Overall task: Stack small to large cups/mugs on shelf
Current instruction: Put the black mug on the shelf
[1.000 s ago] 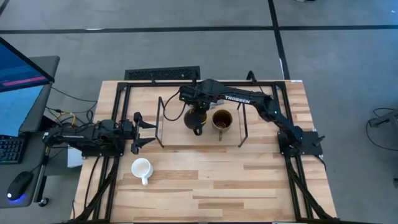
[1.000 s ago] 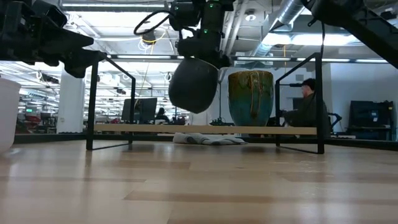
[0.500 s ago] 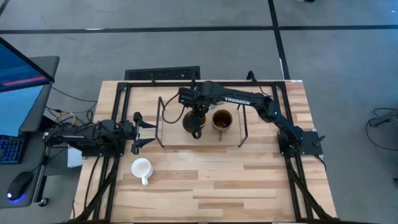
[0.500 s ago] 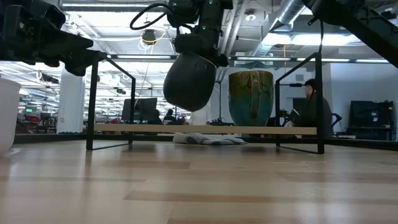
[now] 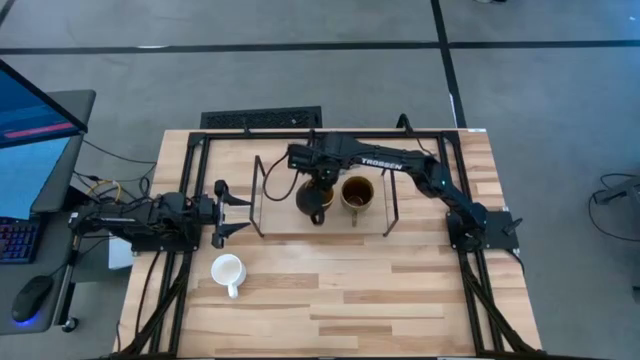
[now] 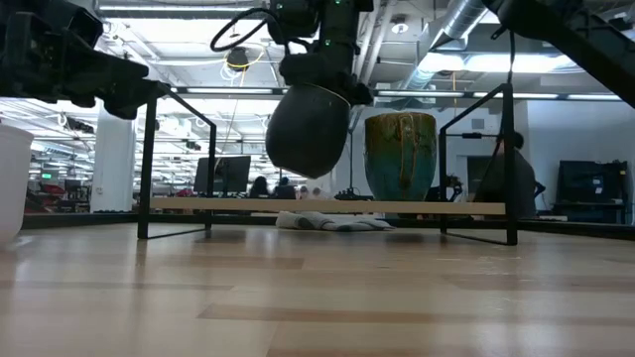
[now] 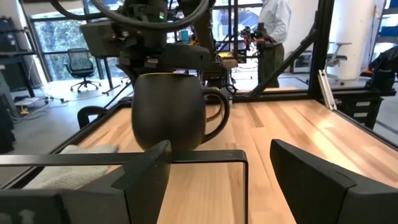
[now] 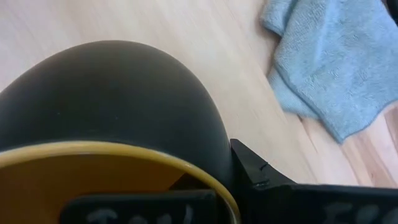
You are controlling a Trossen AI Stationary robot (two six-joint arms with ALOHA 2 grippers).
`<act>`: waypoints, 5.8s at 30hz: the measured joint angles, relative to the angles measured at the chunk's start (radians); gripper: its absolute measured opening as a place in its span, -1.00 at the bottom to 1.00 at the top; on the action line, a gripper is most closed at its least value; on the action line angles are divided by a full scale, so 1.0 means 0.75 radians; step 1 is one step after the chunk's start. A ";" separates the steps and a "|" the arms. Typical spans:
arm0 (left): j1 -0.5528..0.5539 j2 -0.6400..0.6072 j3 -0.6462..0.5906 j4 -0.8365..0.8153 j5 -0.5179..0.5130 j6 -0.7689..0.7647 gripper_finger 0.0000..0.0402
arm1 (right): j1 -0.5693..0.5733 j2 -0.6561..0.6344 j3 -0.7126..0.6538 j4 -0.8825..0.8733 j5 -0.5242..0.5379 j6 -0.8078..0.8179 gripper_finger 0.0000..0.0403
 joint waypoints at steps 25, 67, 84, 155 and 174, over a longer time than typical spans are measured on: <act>0.000 0.001 0.000 0.000 -0.003 0.068 0.32 | 0.026 0.095 0.006 -0.085 0.045 0.055 -0.88; 0.001 0.000 0.000 0.001 0.004 0.069 0.32 | 0.000 0.093 0.005 -0.087 0.079 -0.020 -0.42; 0.001 0.000 0.000 0.001 0.004 0.069 0.32 | 0.000 0.093 0.008 -0.102 0.080 -0.110 -0.57; 0.000 0.000 0.000 0.001 0.002 0.089 0.32 | 0.027 -0.016 0.009 0.024 0.069 -0.131 0.03; 0.000 0.000 0.000 0.001 0.004 0.087 0.32 | 0.078 -0.163 0.009 0.434 -0.141 -0.111 0.04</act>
